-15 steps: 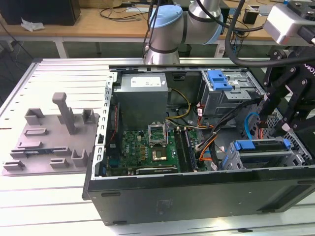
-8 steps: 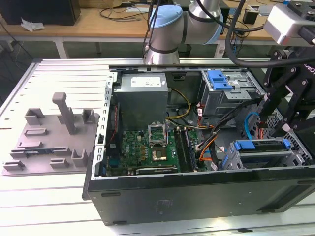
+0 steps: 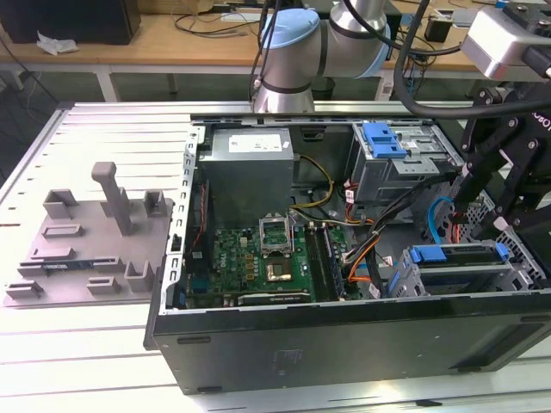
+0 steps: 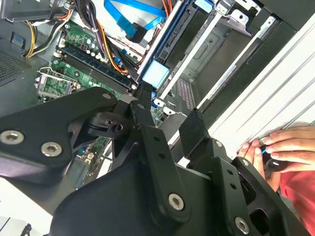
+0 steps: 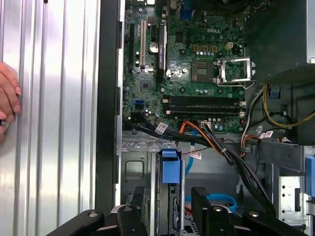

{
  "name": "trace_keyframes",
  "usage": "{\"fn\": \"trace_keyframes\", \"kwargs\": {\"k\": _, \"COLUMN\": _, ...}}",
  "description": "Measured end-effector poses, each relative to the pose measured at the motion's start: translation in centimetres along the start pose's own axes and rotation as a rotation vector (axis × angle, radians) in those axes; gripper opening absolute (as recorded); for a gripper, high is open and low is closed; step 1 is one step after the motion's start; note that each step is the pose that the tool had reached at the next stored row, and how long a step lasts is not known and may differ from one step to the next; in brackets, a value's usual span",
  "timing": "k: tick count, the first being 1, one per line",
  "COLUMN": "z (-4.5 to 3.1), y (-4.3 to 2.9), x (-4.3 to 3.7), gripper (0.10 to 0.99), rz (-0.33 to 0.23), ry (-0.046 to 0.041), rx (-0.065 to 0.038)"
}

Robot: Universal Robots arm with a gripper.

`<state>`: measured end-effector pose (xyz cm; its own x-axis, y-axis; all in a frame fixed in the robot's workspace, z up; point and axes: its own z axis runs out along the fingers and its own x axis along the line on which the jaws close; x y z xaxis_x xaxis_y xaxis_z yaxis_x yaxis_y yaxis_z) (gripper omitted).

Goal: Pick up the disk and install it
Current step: 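Insert the first disk wire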

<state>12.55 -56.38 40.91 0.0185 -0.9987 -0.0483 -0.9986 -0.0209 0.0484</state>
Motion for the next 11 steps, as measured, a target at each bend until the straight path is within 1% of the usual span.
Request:
{"fn": "trace_keyframes", "kwargs": {"k": 1, "z": 0.00, "y": 0.00, "x": 0.00, "gripper": 0.502, "rz": 0.000, "ry": 0.0000, "rx": 0.000}}
{"fn": "trace_keyframes", "kwargs": {"k": 2, "z": 0.00, "y": 0.00, "x": -0.07, "gripper": 0.502, "rz": 0.000, "ry": 0.0026, "rx": 0.000}}
{"fn": "trace_keyframes", "kwargs": {"k": 4, "z": 0.03, "y": -0.02, "x": -0.63, "gripper": 0.502, "rz": 0.001, "ry": 0.0220, "rx": -0.001}}
{"fn": "trace_keyframes", "kwargs": {"k": 6, "z": 0.07, "y": -0.03, "x": -1.44, "gripper": 0.502, "rz": 0.002, "ry": 0.0497, "rx": -0.001}}
{"fn": "trace_keyframes", "kwargs": {"k": 8, "z": 0.10, "y": -0.05, "x": -2.23, "gripper": 0.502, "rz": 0.004, "ry": 0.0747, "rx": -0.001}}
{"fn": "trace_keyframes", "kwargs": {"k": 9, "z": 0.13, "y": -0.06, "x": -2.78, "gripper": 0.502, "rz": 0.004, "ry": 0.0903, "rx": -0.002}}
{"fn": "trace_keyframes", "kwargs": {"k": 10, "z": 0.14, "y": -0.07, "x": -3.14, "gripper": 0.502, "rz": 0.005, "ry": 0.0997, "rx": -0.002}}
{"fn": "trace_keyframes", "kwargs": {"k": 11, "z": 0.18, "y": -0.08, "x": -3.80, "gripper": 0.502, "rz": 0.006, "ry": 0.1145, "rx": -0.002}}
